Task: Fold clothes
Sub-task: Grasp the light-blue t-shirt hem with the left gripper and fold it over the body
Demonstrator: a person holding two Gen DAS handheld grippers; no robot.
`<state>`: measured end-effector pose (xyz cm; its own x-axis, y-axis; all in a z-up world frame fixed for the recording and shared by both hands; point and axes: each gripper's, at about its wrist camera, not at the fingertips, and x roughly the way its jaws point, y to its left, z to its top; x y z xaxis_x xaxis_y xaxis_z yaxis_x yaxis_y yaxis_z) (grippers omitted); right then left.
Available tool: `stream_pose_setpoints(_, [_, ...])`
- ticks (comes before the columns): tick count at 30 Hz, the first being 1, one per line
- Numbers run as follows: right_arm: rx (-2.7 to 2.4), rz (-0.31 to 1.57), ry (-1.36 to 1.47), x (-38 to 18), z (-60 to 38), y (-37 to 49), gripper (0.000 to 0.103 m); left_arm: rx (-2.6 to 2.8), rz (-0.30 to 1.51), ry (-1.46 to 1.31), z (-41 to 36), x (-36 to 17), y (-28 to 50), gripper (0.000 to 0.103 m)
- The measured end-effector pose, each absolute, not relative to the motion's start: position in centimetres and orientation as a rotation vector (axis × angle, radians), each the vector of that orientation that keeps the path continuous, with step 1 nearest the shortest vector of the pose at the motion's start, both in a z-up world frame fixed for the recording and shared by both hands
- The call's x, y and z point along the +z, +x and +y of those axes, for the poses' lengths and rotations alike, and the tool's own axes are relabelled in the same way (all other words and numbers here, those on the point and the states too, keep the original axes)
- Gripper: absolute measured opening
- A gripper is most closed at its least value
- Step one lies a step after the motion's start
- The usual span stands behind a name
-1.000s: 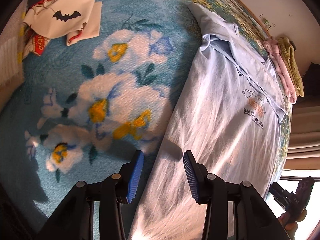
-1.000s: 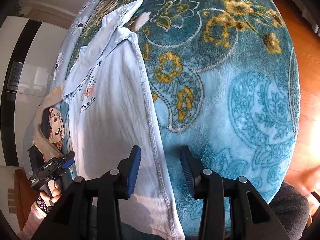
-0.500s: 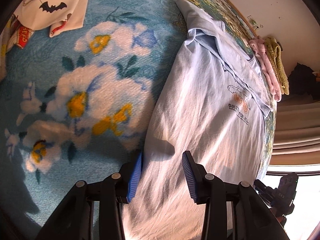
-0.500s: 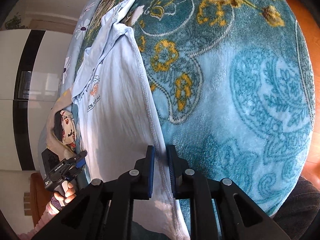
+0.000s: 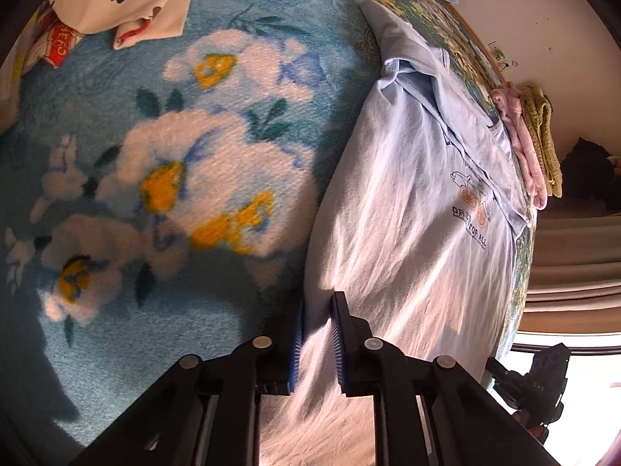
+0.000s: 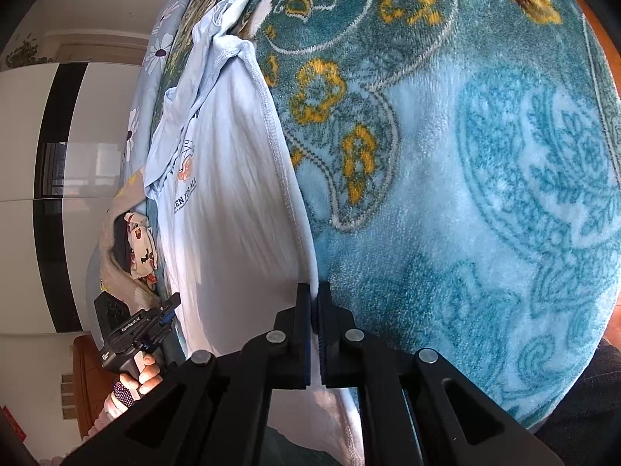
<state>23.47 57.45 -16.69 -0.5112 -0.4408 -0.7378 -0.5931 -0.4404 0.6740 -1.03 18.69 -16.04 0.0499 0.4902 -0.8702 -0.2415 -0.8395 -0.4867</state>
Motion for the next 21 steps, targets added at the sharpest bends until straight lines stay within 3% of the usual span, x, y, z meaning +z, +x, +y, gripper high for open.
stream_pose_setpoints(12, [2.303,1.791,-1.155,-11.3,58.3,25.2,0.002,1.846,-0.461,-1.481,18.8,-7.5,0.1,0.004])
stream_pose_setpoints(21, [2.413,1.833,-1.042,-8.5,57.8,28.7,0.001,1.831,-0.483,-1.403,16.0,-4.1,2.4,0.003])
